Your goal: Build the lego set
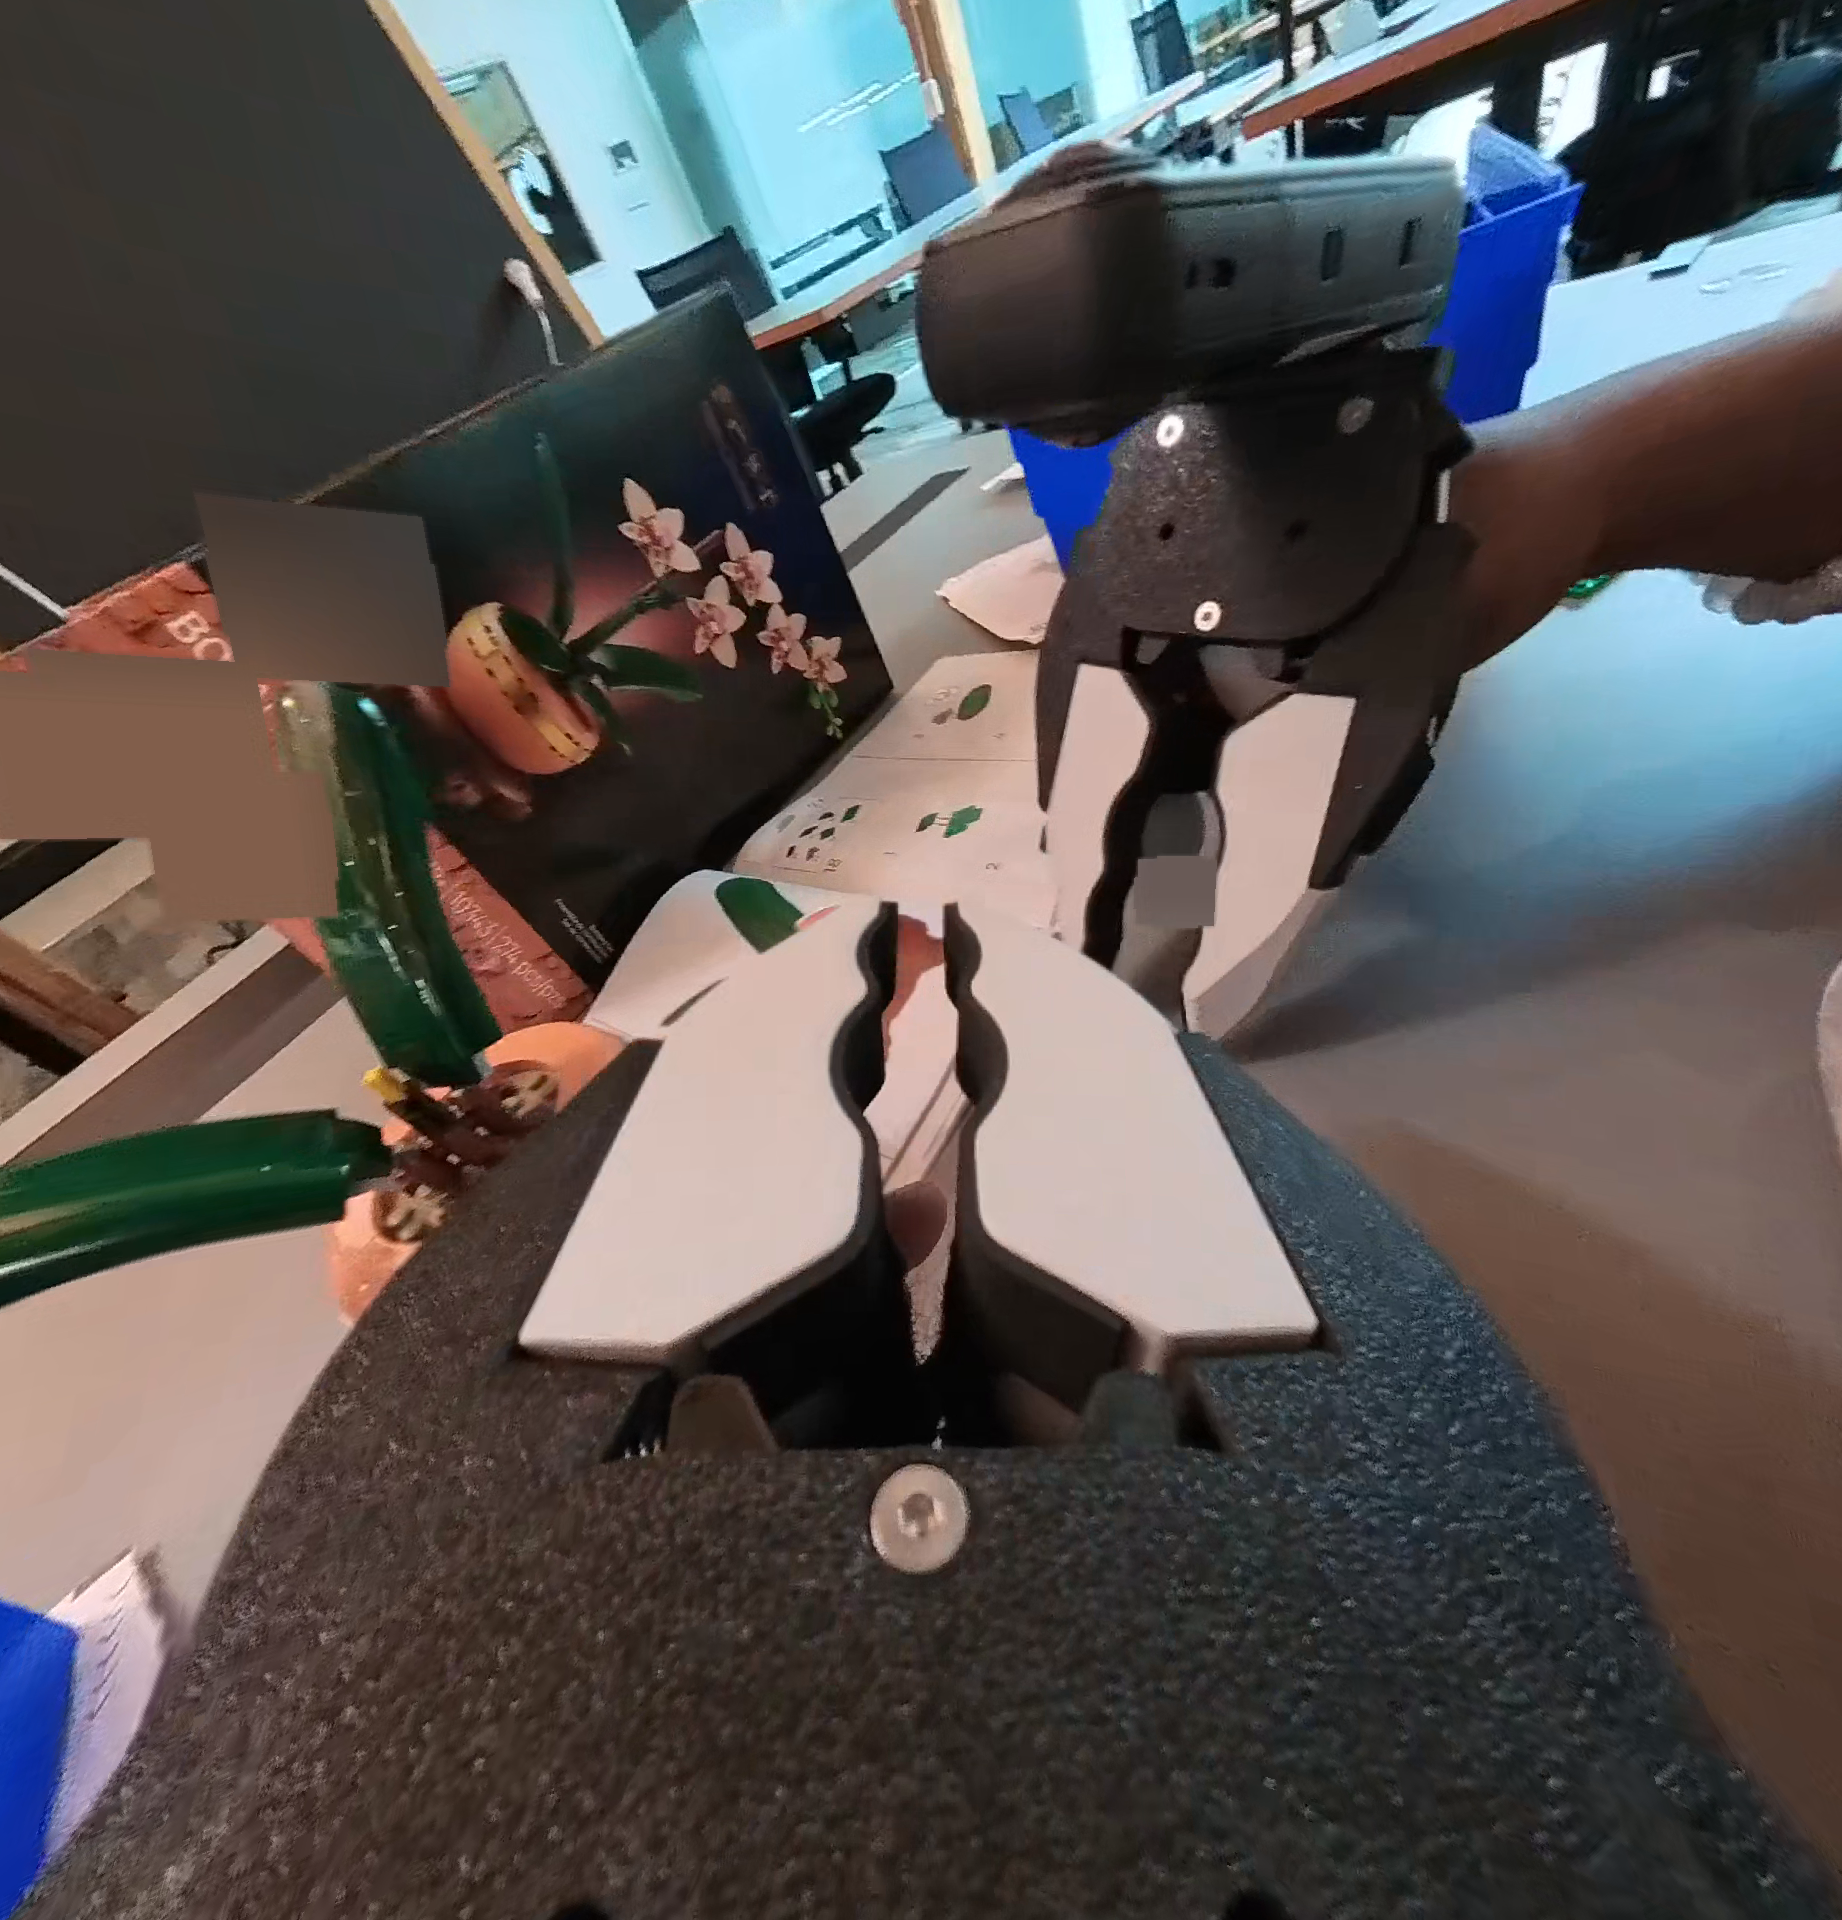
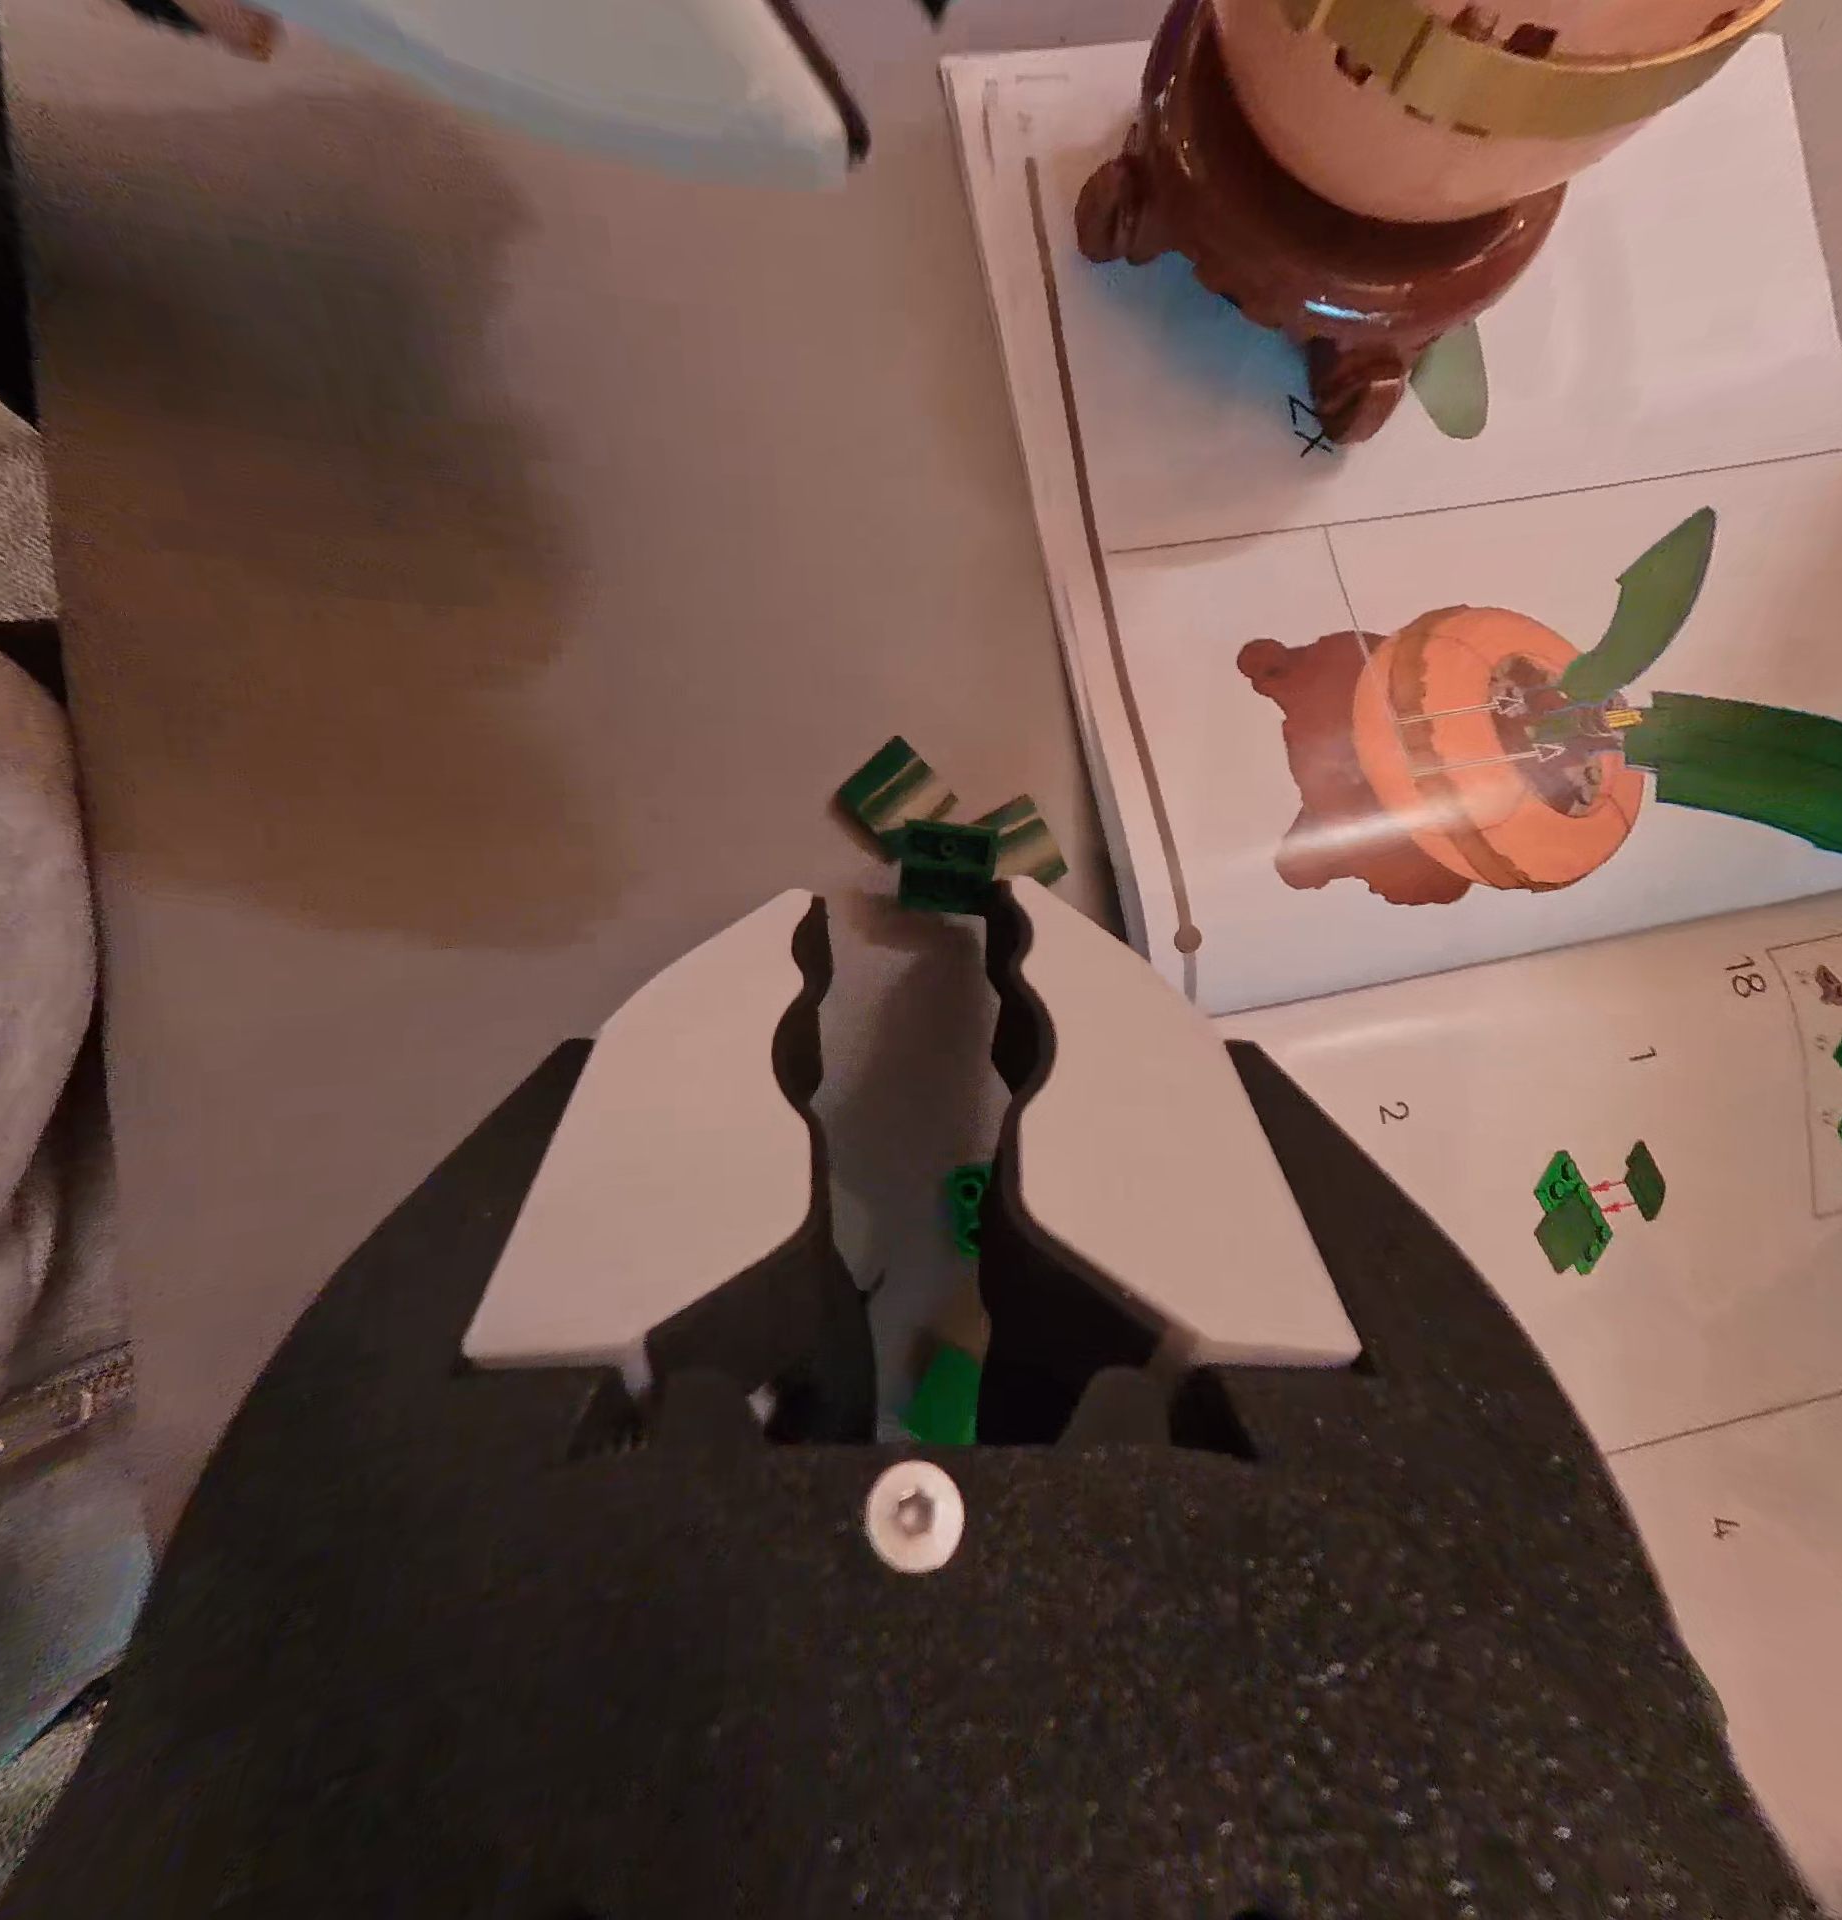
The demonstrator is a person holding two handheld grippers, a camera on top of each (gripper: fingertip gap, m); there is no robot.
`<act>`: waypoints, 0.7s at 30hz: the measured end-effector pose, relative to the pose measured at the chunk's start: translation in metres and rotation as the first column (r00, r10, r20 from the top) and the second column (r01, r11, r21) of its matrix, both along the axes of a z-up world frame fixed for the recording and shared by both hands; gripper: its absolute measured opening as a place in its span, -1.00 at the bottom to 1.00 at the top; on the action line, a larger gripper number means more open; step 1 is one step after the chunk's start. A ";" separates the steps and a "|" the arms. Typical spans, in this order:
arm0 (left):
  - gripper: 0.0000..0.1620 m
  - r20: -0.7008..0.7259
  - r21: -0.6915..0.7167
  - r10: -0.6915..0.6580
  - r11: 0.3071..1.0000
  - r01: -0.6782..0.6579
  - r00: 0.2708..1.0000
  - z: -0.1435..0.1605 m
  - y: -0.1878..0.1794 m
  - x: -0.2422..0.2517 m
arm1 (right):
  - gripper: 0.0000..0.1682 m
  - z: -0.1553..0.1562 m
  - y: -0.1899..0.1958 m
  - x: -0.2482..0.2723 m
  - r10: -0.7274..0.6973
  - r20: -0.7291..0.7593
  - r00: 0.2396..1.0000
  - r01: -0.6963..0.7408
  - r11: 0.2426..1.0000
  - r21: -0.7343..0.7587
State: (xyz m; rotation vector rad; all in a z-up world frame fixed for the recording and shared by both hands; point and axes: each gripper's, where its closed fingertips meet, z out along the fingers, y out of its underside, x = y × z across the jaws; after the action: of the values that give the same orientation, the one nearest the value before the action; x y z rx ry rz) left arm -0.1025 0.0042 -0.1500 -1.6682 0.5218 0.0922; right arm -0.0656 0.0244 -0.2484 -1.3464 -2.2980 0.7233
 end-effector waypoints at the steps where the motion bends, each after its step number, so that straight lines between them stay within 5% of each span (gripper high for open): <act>1: -0.91 0.002 -0.006 -0.013 1.000 0.013 1.000 -0.001 0.001 0.002 | -0.65 0.004 -0.001 0.000 0.000 -0.022 1.000 -0.001 1.000 -0.022; 7: -0.92 -0.014 -0.163 -0.192 0.969 0.187 0.981 -0.030 0.013 0.041 | -0.59 0.008 -0.006 0.007 0.009 -0.064 0.998 -0.018 0.991 -0.132; 12: -0.93 -0.241 -0.450 -0.171 0.892 0.046 0.955 -0.094 0.020 0.032 | -0.54 0.008 -0.003 0.010 0.016 -0.071 0.997 -0.026 0.989 -0.142; 15: -0.93 -0.246 -0.392 -0.116 0.920 0.011 0.962 -0.084 0.021 0.024 | -0.58 0.038 0.009 0.018 -0.008 -0.176 0.984 -0.017 0.990 -0.139; 21: -0.93 -0.084 -0.181 -0.058 0.983 0.043 0.995 -0.024 0.036 0.023 | -0.60 0.152 0.062 0.110 -0.069 -0.454 0.888 0.035 0.996 -0.083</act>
State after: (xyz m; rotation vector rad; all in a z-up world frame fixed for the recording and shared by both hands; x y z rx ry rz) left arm -0.0793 0.0402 -0.1743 -1.8311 0.6550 0.0843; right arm 0.0444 0.0860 -0.0964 -1.1143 -1.8691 0.9946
